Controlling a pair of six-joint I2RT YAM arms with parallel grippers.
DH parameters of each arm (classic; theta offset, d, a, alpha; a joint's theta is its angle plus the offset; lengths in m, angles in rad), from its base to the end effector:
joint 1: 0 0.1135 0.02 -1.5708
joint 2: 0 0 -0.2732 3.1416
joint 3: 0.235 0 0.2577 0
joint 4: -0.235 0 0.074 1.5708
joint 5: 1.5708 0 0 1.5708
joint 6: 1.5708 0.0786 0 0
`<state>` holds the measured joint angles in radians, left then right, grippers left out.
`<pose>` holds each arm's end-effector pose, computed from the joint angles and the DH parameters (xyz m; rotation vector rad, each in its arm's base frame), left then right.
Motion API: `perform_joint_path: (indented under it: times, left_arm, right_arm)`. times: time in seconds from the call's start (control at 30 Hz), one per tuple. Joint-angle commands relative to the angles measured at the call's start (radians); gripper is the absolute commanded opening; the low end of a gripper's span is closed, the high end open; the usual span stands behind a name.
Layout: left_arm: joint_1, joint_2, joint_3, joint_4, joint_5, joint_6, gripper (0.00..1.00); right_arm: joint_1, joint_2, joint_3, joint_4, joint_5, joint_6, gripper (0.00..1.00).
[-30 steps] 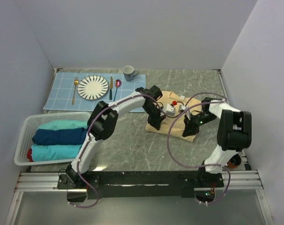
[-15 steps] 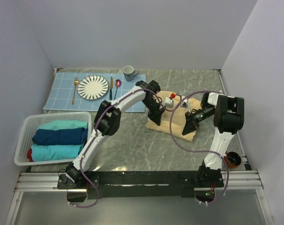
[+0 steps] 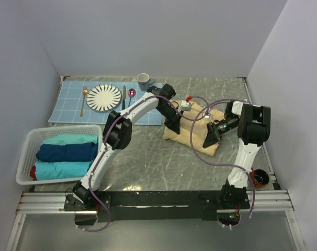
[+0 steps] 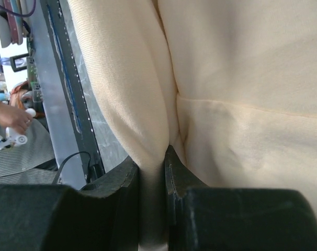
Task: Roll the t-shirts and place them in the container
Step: Roll the T-shirt to the center of the board.
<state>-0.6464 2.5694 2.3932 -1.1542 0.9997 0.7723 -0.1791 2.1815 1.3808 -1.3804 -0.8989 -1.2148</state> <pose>0.3870 -0.3748 0.1634 1.7707 1.8071 -1.3568 0.3295 0.0029 0.0985 -0.9448 2.4573 1.4890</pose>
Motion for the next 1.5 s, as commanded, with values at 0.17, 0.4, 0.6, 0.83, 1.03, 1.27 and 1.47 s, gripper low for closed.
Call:
perform_joint_path:
  times: [0.17,0.4,0.6,0.83,1.03,1.27,1.47]
  left_arm:
    - [0.097,0.058,-0.008,0.136,-0.131,-0.136,0.01]
    - [0.139,-0.067,-0.199,0.293,-0.268,-0.243,0.41]
    - [0.186,-0.53,-0.604,0.71,-0.295,-0.343,0.61]
    - [-0.071,-0.853,-1.19,1.252,-0.642,-0.14,0.67]
    - [-0.326,-0.862,-1.643,1.974,-0.991,-0.082,0.73]
    - [-0.446,-0.697,-1.683,2.269,-1.092,0.031,0.74]
    - [-0.467,-0.583,-1.639,2.345,-1.083,0.119,0.75]
  right_arm:
    - [-0.033,0.075,0.018,0.043,0.35,0.148,0.09]
    - [-0.033,0.089,0.02,0.087,0.38,0.219,0.11]
    - [-0.033,0.135,0.064,0.078,0.39,0.31,0.1]
    - [-0.031,0.149,0.075,0.092,0.4,0.373,0.1]
    - [-0.031,0.164,0.086,0.09,0.407,0.397,0.1]
    - [-0.03,0.204,0.123,0.063,0.403,0.417,0.1]
    - [-0.03,0.195,0.112,0.084,0.407,0.443,0.09]
